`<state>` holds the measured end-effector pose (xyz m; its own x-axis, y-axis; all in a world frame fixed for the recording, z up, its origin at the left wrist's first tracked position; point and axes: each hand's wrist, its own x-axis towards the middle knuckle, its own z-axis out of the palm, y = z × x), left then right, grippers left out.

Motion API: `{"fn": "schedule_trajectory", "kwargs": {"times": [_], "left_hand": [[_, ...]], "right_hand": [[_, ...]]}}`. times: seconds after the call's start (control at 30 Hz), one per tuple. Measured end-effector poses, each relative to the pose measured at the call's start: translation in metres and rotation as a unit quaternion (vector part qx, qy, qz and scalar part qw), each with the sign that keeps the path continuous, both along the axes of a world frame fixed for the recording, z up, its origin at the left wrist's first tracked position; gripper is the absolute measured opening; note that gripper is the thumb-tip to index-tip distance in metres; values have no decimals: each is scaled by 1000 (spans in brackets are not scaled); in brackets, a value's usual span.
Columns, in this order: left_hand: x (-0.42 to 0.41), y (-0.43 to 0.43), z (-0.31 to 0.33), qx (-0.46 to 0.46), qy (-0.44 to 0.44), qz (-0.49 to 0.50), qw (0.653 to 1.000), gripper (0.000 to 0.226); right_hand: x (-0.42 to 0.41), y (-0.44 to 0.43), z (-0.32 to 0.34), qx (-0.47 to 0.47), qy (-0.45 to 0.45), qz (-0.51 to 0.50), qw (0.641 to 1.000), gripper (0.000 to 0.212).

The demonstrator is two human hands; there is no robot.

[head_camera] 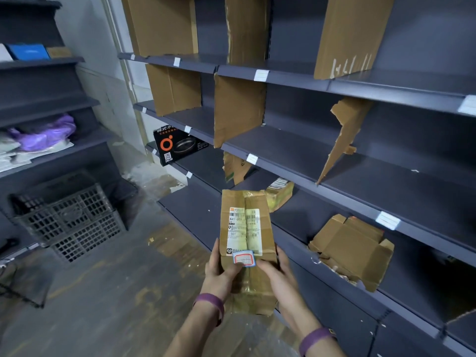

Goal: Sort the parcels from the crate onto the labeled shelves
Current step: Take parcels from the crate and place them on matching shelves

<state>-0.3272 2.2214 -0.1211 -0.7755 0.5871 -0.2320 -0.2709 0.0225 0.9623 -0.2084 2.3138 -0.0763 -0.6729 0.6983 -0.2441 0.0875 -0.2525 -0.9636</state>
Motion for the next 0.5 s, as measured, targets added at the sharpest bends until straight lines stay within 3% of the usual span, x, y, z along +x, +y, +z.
{"fn": "schedule_trajectory", "kwargs": {"times": [0.2,0.5], "left_hand": [[-96,-9,-16,-1,9,-16,1000,87],[-229,-35,-16,-33,-25,-51,998,89]], "right_hand": [[-93,-19,-9,13,-3,-41,999,44],[-225,-50,-14,14,-6,-76,997,43]]}}
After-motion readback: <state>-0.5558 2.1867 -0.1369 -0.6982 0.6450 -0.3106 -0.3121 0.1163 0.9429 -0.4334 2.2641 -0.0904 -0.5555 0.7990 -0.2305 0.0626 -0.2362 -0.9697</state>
